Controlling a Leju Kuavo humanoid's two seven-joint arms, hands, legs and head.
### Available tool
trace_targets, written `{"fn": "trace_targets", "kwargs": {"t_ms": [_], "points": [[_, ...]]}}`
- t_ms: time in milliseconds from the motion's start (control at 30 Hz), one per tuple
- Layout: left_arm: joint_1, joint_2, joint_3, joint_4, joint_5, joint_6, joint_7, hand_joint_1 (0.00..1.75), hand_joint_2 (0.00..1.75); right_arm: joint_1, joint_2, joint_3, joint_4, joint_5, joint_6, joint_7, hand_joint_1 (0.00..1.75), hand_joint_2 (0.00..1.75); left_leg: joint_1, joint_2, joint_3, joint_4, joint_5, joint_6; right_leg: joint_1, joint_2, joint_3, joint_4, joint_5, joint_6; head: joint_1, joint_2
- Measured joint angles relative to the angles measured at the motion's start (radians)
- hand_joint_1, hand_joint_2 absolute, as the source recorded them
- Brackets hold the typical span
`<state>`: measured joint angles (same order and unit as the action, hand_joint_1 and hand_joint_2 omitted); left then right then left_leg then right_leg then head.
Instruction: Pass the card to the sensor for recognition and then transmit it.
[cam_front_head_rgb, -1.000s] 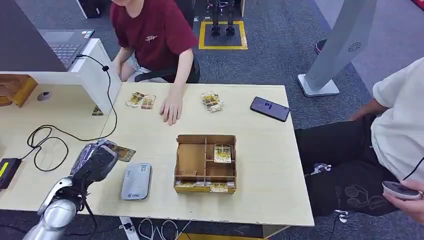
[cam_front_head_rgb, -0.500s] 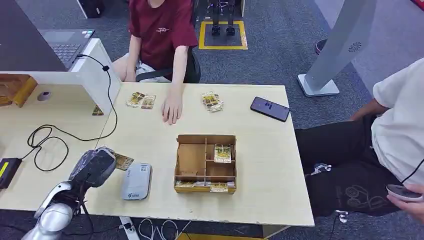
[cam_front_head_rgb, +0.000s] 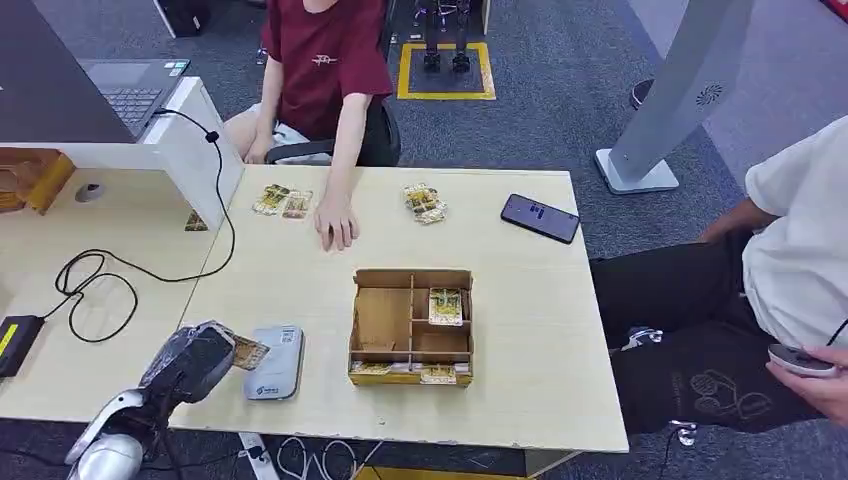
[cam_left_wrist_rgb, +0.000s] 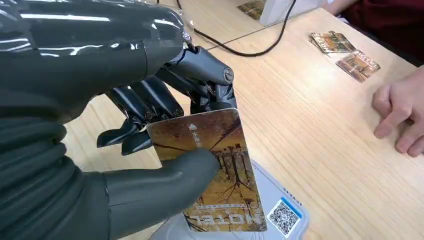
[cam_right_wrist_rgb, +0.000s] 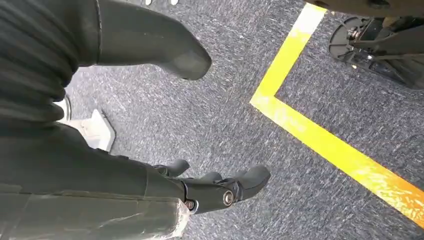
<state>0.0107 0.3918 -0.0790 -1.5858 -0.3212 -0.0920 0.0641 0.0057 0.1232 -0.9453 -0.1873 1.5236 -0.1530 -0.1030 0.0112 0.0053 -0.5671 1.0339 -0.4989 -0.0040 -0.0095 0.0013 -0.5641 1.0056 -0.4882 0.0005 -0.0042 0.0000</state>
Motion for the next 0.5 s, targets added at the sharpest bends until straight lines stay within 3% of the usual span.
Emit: {"fn": "trace_targets", "kwargs": {"t_ms": [500], "points": [[0.025, -0.047, -0.06, -0.039, 0.003, 0.003, -0.001, 1.75, 1.75, 0.0, 0.002, -0.002, -0.001, 0.011, 0.0, 0.009, 0.0, 1.75, 0.0, 0.0, 0.0, 0.0, 0.0, 0.0, 0.0, 0.0, 0.0, 0.0, 0.0, 0.0, 0.0, 0.0]]}}
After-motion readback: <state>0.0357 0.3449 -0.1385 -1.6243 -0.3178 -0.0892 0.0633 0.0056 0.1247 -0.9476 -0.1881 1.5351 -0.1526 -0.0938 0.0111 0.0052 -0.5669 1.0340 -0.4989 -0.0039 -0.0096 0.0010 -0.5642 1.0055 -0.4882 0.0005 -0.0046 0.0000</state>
